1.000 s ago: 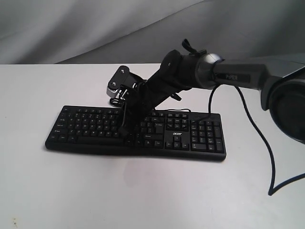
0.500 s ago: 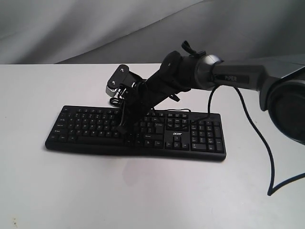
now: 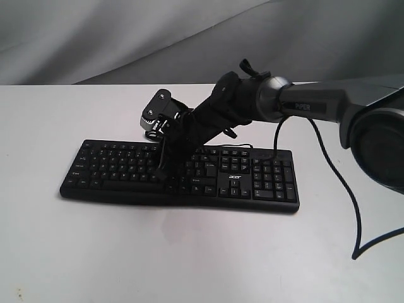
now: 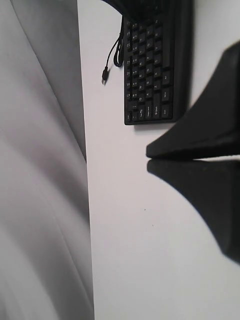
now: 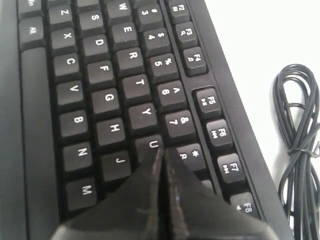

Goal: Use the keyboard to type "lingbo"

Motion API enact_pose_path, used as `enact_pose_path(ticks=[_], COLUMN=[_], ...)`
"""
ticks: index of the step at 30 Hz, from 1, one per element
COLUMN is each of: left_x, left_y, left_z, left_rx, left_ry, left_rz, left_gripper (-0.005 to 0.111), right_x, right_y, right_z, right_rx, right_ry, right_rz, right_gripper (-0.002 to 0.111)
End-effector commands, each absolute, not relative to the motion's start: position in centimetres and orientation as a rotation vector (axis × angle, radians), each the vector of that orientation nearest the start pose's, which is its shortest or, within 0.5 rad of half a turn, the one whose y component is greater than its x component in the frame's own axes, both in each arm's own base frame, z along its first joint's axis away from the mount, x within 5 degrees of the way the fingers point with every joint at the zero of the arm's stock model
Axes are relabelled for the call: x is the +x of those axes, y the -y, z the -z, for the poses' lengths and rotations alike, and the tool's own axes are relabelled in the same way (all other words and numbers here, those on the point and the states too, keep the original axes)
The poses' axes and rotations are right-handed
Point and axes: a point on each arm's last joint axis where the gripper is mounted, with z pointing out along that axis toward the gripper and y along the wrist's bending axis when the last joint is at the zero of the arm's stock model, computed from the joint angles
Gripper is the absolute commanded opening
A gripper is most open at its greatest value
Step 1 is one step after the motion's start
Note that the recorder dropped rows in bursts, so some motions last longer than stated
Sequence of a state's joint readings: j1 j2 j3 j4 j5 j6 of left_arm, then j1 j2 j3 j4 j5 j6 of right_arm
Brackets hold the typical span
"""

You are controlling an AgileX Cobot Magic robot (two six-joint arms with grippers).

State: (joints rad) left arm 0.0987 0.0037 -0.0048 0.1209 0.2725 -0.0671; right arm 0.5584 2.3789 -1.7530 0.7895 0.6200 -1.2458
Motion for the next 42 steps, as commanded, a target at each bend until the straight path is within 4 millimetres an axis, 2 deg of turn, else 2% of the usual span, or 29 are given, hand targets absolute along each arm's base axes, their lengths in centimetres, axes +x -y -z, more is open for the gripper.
enact_pose_path(ticks=[1,5,10,25,28,36,42], left_x=[5.4,5.4,5.4,5.4,5.4,5.4,5.4], left_y=[-0.8,-0.8,-0.8,-0.8,-0.8,-0.8,-0.8], left_z=[-18.9,-18.9,-18.9,-18.9,-18.9,-18.9,-18.9], left_rx=[-0.071,-0.071,-0.071,-0.071,-0.071,-0.071,-0.071], left_ry=[-1.748,-1.748,-1.748,-1.748,-1.748,-1.748,-1.748], left_rz=[-0.132,-0.132,-0.132,-0.132,-0.132,-0.132,-0.132], left_gripper=[0.001,0.001,0.001,0.001,0.001,0.001,0.001], right_x=[39.7,38.8,38.1,38.2,38.2,39.0,39.7], right_y=[-30.7,-31.8,-32.6,-32.5,-32.4,-33.0,-34.4], right_z=[-13.2,-13.4,-12.5,-11.0,-11.1,-13.1,-12.7], right_rx=[-1.509,-1.529,-1.572,-1.593,-1.595,-1.558,-1.567], right_ry=[-2.006,-1.993,-1.992,-2.017,-2.013,-1.943,-1.916], right_rz=[-0.582,-0.602,-0.605,-0.584,-0.58,-0.549,-0.577], right_gripper=[0.0,0.0,0.0,0.0,0.0,0.0,0.0])
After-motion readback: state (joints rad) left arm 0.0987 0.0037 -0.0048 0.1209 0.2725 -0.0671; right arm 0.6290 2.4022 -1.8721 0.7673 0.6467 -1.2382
